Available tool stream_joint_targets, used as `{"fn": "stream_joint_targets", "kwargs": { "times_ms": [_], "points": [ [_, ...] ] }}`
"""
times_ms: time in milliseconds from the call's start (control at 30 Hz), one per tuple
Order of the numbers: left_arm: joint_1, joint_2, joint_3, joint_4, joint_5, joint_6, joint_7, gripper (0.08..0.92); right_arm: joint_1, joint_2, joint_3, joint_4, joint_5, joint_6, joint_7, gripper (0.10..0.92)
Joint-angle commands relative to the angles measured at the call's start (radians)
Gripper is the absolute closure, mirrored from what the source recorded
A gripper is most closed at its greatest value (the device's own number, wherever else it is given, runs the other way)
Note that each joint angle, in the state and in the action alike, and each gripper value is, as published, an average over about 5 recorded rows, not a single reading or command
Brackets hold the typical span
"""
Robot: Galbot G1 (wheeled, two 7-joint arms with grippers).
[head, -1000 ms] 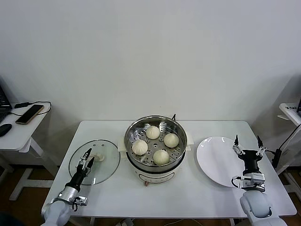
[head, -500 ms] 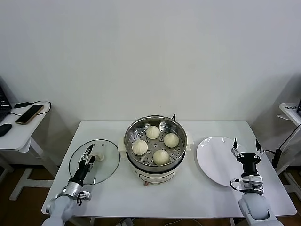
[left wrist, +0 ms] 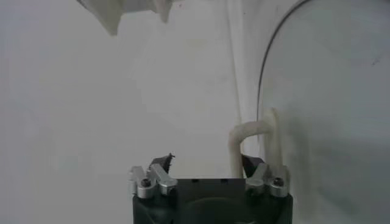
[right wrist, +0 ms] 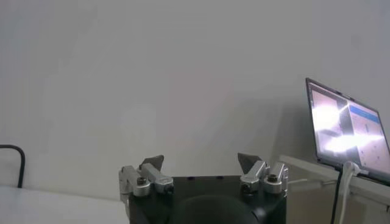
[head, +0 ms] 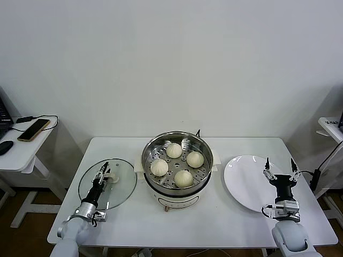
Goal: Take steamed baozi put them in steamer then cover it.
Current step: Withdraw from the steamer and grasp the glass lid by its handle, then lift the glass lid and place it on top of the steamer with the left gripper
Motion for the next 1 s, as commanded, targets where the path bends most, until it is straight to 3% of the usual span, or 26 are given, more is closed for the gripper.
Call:
{"fn": "stream_joint_targets", "kwargs": {
  "times_ms": [33,267,467,767,1000],
  "points": [
    [-0.025,-0.005,0.002,0.029,-0.018,0.002,-0.002,0.442,0.005,0.002,-0.003,-0.002,-0.003,-0.001,0.001,0.203],
    [0.007,0.009,-0.01,-0.044,-0.072,-0.003,0.009,0.641,0.011,0.01,-0.011,-0.006,-0.011,0.001,-0.001,0.203],
    [0.077,0.051,-0.041,-0.266,-0.175,0.021,0.05,0.793,0.023,0.017,-0.019,-0.014,-0.019,0.003,-0.002,0.203],
    [0.16,0.146,-0.052,-0.727,-0.335,0.148,0.211,0.808,0.035,0.03,-0.038,-0.025,-0.026,-0.014,-0.006,0.203],
    [0.166,0.184,0.149,-1.023,-0.389,0.334,0.439,0.808,0.03,0.025,-0.056,-0.028,-0.025,-0.085,-0.023,0.203]
  ]
}}
